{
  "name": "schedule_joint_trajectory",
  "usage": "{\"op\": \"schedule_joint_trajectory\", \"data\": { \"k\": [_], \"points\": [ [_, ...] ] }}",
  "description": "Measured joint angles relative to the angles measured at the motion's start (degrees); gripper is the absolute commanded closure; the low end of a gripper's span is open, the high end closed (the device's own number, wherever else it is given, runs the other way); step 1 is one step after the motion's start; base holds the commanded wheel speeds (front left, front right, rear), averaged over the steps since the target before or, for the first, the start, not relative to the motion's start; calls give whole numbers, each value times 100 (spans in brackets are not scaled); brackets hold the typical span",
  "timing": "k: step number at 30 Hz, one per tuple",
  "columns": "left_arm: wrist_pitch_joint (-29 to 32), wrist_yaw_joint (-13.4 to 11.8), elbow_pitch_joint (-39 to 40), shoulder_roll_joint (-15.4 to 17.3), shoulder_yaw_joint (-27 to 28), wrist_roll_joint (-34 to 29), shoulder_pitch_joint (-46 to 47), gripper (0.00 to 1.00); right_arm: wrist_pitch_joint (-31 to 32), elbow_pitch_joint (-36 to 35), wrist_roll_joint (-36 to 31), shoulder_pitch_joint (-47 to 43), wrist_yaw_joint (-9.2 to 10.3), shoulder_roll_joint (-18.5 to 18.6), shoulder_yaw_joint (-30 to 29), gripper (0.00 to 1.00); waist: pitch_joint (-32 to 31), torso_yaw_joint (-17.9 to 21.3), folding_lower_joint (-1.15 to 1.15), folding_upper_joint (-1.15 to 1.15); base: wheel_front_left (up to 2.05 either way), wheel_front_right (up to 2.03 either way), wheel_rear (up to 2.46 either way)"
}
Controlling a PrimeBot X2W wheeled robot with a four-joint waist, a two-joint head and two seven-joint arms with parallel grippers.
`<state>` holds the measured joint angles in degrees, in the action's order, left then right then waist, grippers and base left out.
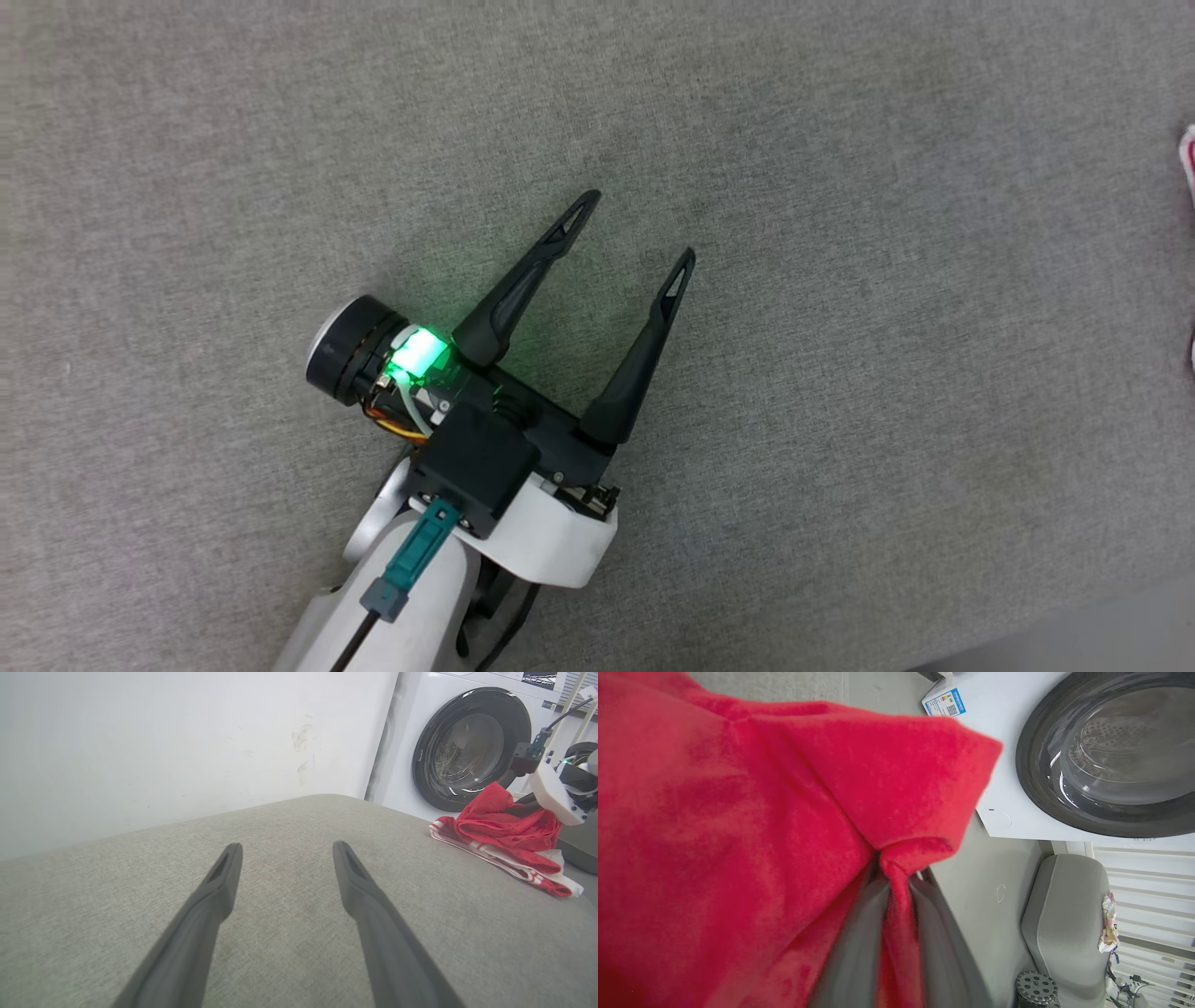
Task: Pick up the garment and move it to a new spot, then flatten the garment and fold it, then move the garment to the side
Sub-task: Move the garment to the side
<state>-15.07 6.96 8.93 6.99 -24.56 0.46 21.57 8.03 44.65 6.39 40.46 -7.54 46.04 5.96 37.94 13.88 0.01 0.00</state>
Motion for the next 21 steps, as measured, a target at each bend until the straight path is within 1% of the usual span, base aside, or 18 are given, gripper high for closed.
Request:
{"op": "schedule_joint_trajectory", "data": {
  "k": [1,4,5,6,7,11,14,17,19,21],
  "points": [
    [0,-14,-12,-4,5,27,-1,0,-38,18,-48,25,0,-9,-8,0,-39,-9,0,0,0,0,0],
    [0,-67,-65,-18,77,91,-18,0,-44,40,-189,71,1,-48,24,0,-203,-32,0,0,0,0,0],
    [0,-100,-84,-22,112,112,-35,0,-44,22,-193,71,0,-69,41,0,-275,-39,0,0,0,0,0],
    [0,-190,-143,-38,232,159,-111,0,-45,-52,-235,80,0,-92,47,0,-449,-53,-1,0,0,0,0],
    [0,-190,-143,-38,232,159,-111,0,-45,-52,-235,80,0,-92,47,0,-449,-53,-1,0,0,0,0],
    [0,-419,-249,-92,583,326,-353,0,-103,-402,-153,85,1,-144,40,0,-886,-86,-1,0,0,0,0],
    [1,-573,-301,-133,914,446,-578,0,-276,-850,22,18,1,-259,-22,0,-1265,-131,-1,0,0,0,0],
    [0,-682,-321,-158,1261,534,-844,0,-558,-1464,42,-222,1,-479,-220,0,-1667,-198,-1,0,0,0,0],
    [0,-754,-324,-176,1479,575,-1026,0,-725,-1939,68,-490,2,-744,-367,0,-1936,-256,-1,0,0,0,0],
    [1,-803,-368,-197,1689,632,-1226,0,-869,-2468,141,-829,2,-1087,-504,0,-2202,-322,-1,0,0,0,0]
  ]
}}
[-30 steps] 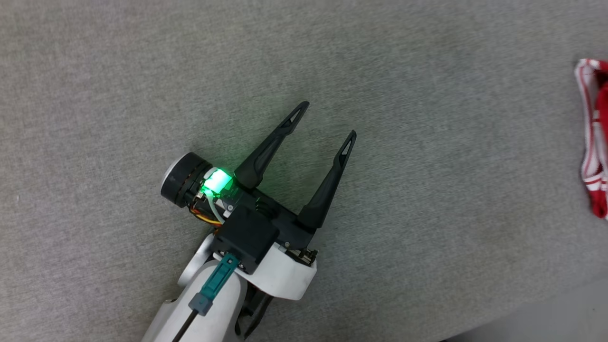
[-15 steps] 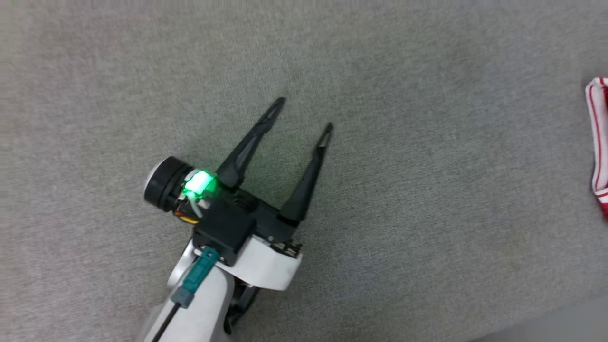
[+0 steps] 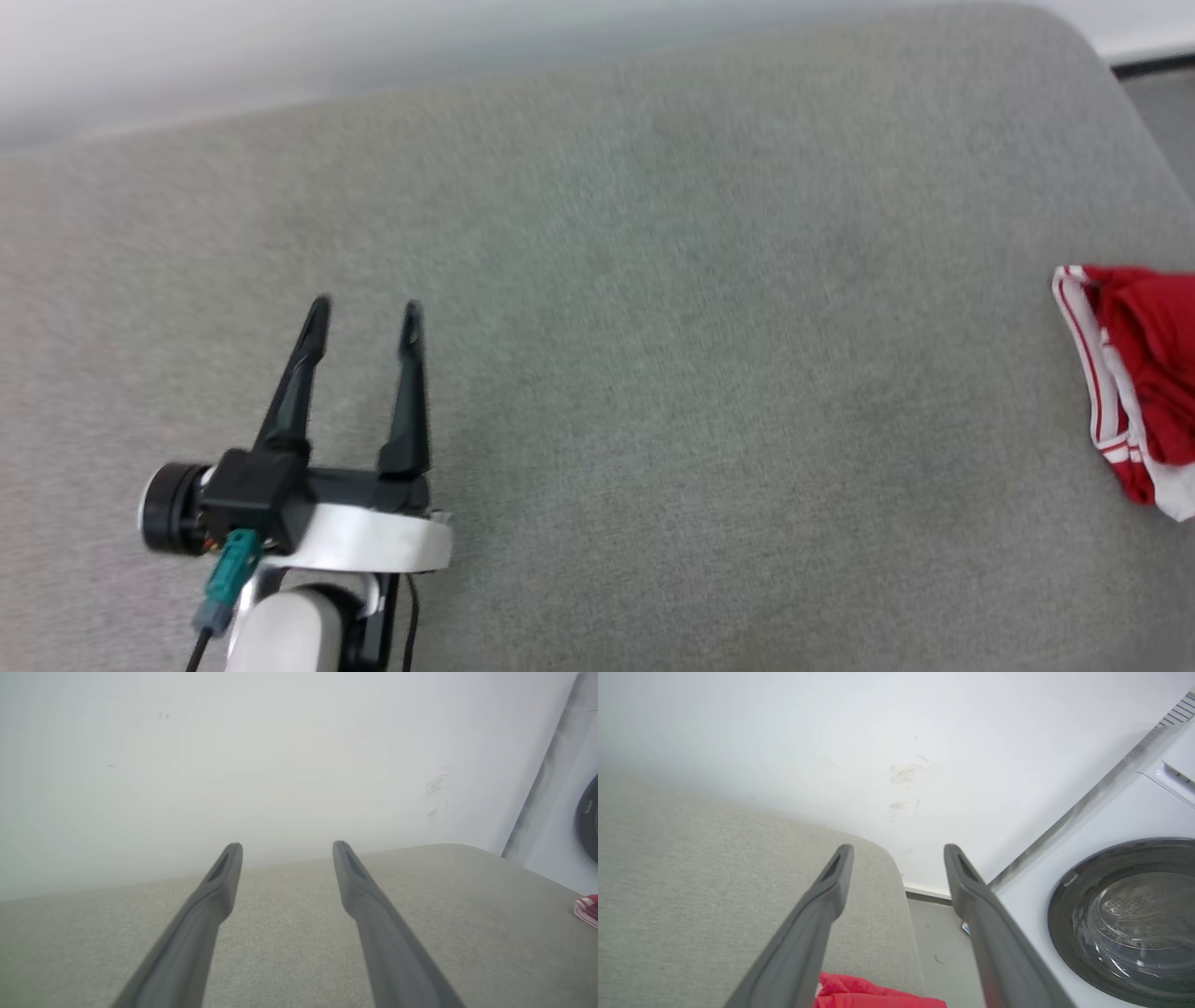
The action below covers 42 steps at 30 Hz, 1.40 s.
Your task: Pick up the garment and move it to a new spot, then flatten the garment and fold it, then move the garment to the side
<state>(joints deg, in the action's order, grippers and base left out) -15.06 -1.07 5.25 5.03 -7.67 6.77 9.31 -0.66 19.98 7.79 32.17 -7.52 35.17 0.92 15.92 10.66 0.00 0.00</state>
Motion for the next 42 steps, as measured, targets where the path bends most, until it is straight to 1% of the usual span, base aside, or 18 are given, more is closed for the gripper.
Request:
{"op": "schedule_joint_trajectory", "data": {
  "k": [4,7,10,13,18,23,28,34,42],
  "points": [
    [-1,-19,-110,-33,316,138,-369,0,-138,-1060,210,-758,0,-818,-305,0,-501,-142,0,0,0,0,0],
    [-1,68,-256,-47,460,177,-545,0,-220,-1741,285,-1407,1,-1340,-476,0,-821,-263,0,0,0,0,0],
    [-1,192,-444,-79,480,242,-735,0,-272,-2247,289,-2046,0,-1831,-471,0,-1086,-391,-1,0,0,0,0],
    [-1,289,-610,-100,489,247,-844,0,-391,-2550,335,-2528,1,-2181,-469,0,-1286,-519,-1,0,0,0,0],
    [-1,369,-891,-143,503,255,-1045,0,-565,-2679,394,-3133,1,-2685,-378,0,-1529,-678,-1,0,0,0,0],
    [-1,414,-1045,-167,554,242,-1169,0,-767,-2522,405,-3393,1,-2870,-343,0,-1622,-745,-1,0,0,0,0],
    [-1,457,-1023,-191,572,203,-1231,0,-948,-2280,383,-3424,1,-2905,-287,0,-1647,-755,-1,0,0,0,0],
    [-1,318,-931,-203,605,63,-1235,0,-999,-2039,386,-3403,1,-2910,-220,0,-1654,-778,-1,0,0,0,0],
    [-1,271,-892,-208,554,137,-1256,0,-1049,-1847,425,-3360,1,-2884,-140,0,-1649,-798,0,0,0,0,0]
  ]
}}
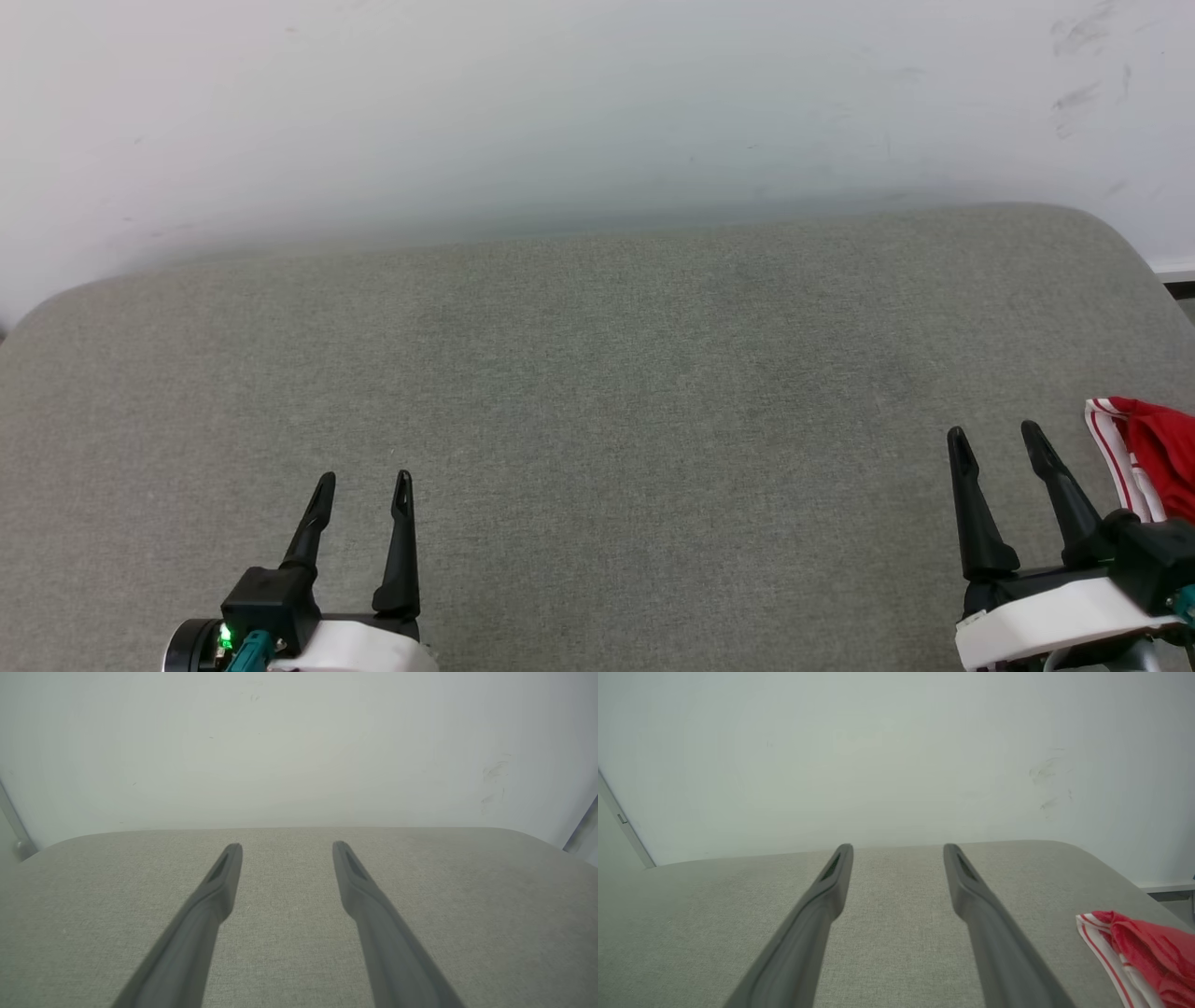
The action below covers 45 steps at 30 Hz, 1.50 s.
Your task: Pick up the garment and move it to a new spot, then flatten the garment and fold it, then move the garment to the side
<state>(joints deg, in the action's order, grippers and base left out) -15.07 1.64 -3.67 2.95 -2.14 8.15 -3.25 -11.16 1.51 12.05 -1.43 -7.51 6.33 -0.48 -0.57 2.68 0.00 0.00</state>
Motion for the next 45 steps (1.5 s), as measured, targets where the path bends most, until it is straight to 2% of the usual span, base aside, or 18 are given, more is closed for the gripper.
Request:
{"op": "schedule_joint_trajectory", "data": {
  "k": [9,10,15,45],
  "points": [
    [0,-21,21,-1,-27,4,-8,0,-67,108,33,2,0,29,54,0,-9,-26,0,0,0,0,0],
    [0,-23,59,-2,-23,0,-7,100,-69,108,38,3,0,30,66,100,-5,-33,0,0,0,0,0],
    [35,-19,-208,-5,-31,55,-113,100,-32,363,63,-151,1,-8,103,100,-3,-38,0,0,0,0,0],
    [795,187,-517,-8,277,3052,175,100,586,684,2940,85,1,-100,-107,100,15,-93,0,0,0,0,0]
  ]
}}
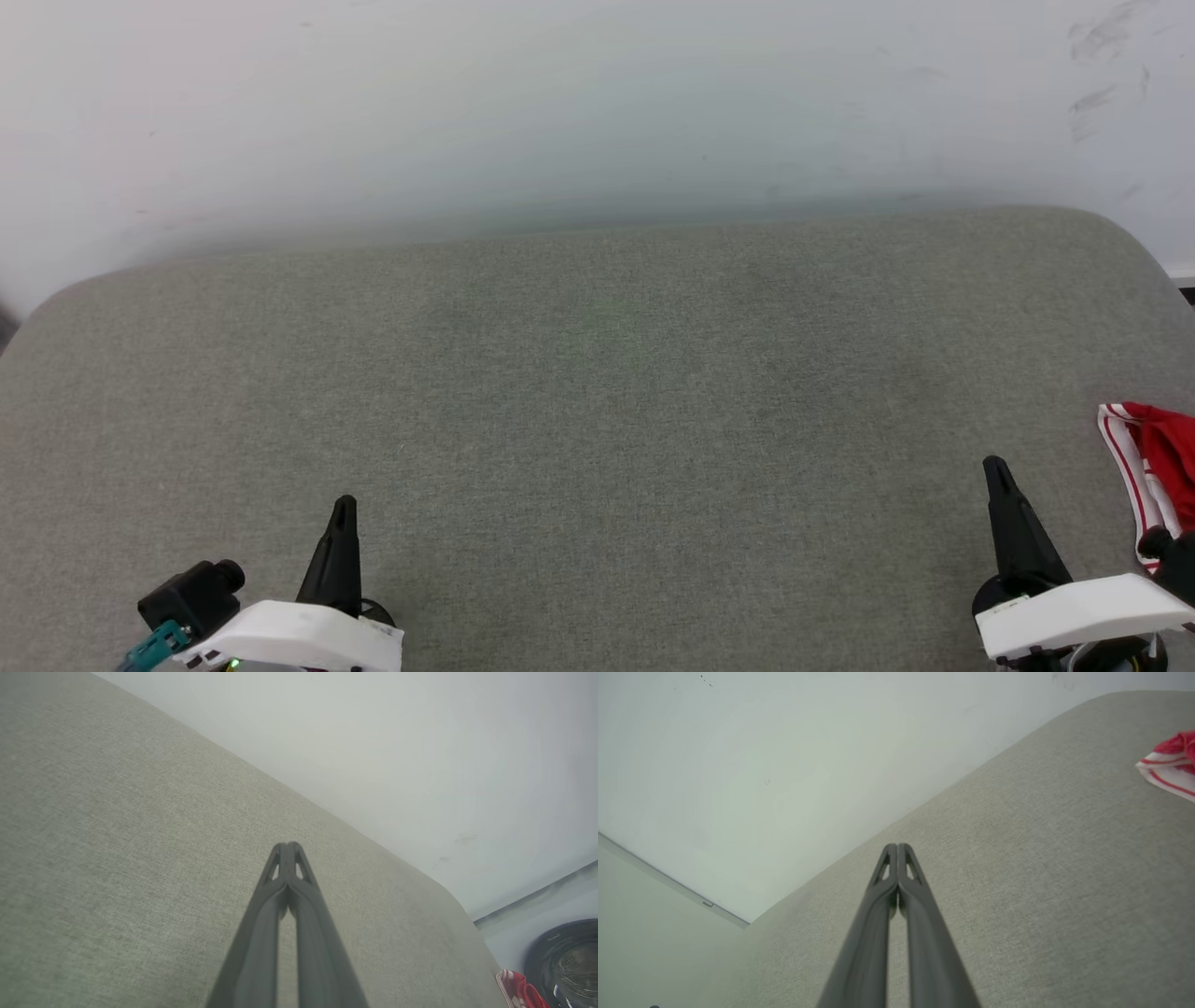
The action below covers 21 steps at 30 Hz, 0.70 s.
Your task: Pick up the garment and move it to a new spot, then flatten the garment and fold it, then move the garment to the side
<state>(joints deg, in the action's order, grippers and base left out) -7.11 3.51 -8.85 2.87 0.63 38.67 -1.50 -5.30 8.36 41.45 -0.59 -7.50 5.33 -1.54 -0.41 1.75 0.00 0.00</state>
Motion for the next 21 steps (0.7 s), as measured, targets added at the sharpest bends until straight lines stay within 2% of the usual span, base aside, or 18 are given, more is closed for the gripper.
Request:
{"op": "schedule_joint_trajectory", "data": {
  "k": [21],
  "points": [
    [402,103,-158,-1,175,1601,215,100,335,169,1529,154,0,-56,-135,100,13,-39,0,0,0,0,0]
  ]
}}
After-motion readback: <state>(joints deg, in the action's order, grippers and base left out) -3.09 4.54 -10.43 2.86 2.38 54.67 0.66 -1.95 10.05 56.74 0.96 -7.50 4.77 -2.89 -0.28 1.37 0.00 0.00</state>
